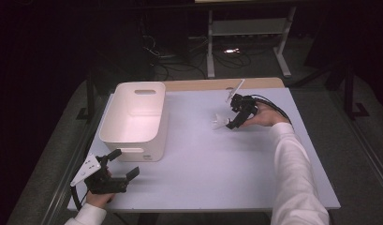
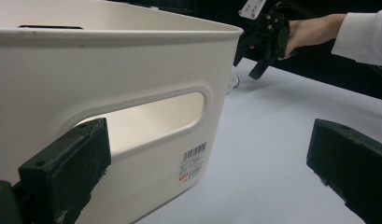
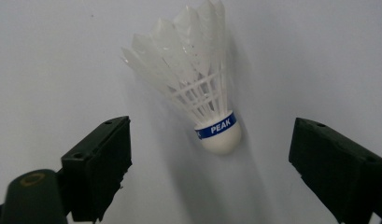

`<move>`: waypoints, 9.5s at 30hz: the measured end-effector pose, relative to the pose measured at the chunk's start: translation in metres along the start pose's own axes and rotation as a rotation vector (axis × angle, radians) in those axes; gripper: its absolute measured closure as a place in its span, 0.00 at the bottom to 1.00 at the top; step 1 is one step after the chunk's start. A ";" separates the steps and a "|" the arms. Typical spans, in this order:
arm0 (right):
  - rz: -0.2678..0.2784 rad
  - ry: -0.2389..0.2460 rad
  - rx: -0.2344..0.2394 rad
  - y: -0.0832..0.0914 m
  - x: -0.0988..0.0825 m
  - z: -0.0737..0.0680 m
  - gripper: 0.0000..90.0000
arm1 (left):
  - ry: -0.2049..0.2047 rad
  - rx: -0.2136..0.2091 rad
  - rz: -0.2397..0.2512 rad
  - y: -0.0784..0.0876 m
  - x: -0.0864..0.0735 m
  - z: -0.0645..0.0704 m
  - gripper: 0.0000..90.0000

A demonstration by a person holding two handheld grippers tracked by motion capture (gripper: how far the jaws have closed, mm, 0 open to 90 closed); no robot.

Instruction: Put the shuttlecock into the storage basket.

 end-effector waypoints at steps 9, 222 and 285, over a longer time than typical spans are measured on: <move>-0.040 0.033 0.024 -0.011 -0.001 0.000 0.29 | -0.002 -0.003 -0.002 0.001 0.000 0.000 0.00; 0.348 0.001 0.107 0.115 0.203 -0.157 0.69 | 0.007 -0.011 0.012 0.003 0.002 0.000 0.00; 0.430 -0.048 0.112 0.104 0.175 -0.151 0.00 | 0.006 -0.001 0.008 0.004 0.001 -0.001 0.00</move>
Point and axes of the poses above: each handheld gripper's, and its own axes: y roughly backward along the jaws, x roughly out of its top, z roughly to its right, the point moved 9 cm from there along -y, roughly forward along the jaws, and after that the axes turned 11 degrees about -z, right-handed, at the moved point
